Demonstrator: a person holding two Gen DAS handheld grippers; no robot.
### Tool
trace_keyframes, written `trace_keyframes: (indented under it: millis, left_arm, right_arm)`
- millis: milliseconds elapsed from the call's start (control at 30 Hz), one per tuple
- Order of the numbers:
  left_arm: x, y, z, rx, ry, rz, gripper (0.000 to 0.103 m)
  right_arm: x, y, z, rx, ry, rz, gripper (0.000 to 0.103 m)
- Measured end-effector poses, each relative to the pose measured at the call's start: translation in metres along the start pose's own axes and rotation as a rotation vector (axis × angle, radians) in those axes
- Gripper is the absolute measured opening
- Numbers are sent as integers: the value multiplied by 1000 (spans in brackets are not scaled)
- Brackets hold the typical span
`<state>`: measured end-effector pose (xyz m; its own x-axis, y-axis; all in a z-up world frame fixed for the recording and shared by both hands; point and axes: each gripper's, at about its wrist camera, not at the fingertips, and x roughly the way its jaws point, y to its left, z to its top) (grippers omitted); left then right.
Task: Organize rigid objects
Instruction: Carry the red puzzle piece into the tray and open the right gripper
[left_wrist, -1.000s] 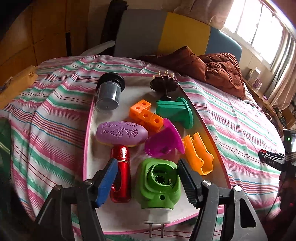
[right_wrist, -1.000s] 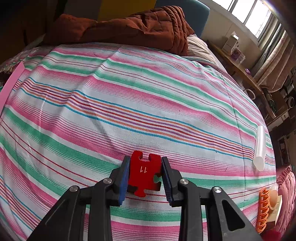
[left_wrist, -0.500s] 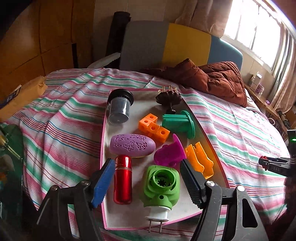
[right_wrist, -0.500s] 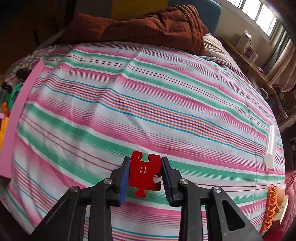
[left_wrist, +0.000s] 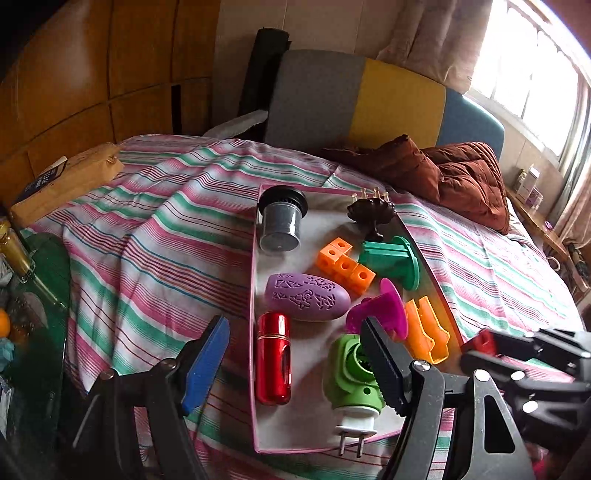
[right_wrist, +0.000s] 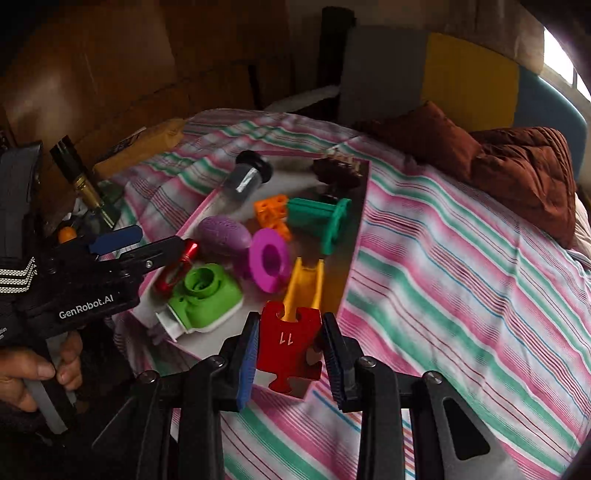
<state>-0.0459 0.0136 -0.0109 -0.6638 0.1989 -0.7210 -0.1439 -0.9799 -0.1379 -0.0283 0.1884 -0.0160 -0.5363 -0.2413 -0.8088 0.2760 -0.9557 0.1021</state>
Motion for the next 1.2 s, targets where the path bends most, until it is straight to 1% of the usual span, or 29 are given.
trace_keyframes:
  millis: [167,233,300,333,400,500,633,700,833,900,1033,1133,1200]
  left_arm:
    - [0,6,-1,-11,-3,9,74]
    - [0,8,-2,-17,-2,11,75]
    - [1,9,-3,-17,-1,16,77]
    - [2,9,-3,-17,0,19,77]
    - [3,10,-3,-16,3,19,77]
    - [2,9,-3,-10,-1,25,79]
    - [-2,5,-4,6,-15,39,85]
    - [-4,2,-4,13,-22,39,85]
    - [-11,-4,-5,22,-33,47,90]
    - [-15,-7,-6,26,-38,54,94]
    - [-24,-11,-9,22,-49,59,103]
    - [-30,-13,-12,19,-48,81,103]
    - [-33,-15,-14,28,-55,89,103]
  right_arm:
    - [36,15,5,-4,39,10,32]
    - [49,16,3,1,52,-19,32]
    - [61,10,2,24,63,-67,32]
    - [65,6,2,41,67,-67,32]
    - [66,3,2,56,45,-61,32]
    - [68,3,2,57,52,-66,34]
    - [60,3,2,77,38,-67,35]
    - [52,4,2,86,8,-68,35]
    - [33,6,-3,109,-51,-99,39]
    - [25,6,-6,128,-78,-130,40]
    - [10,8,-10,157,-122,-224,42]
    - [2,6,-10,171,-136,-289,42]
    - [-1,3,-10,184,-141,-295,42]
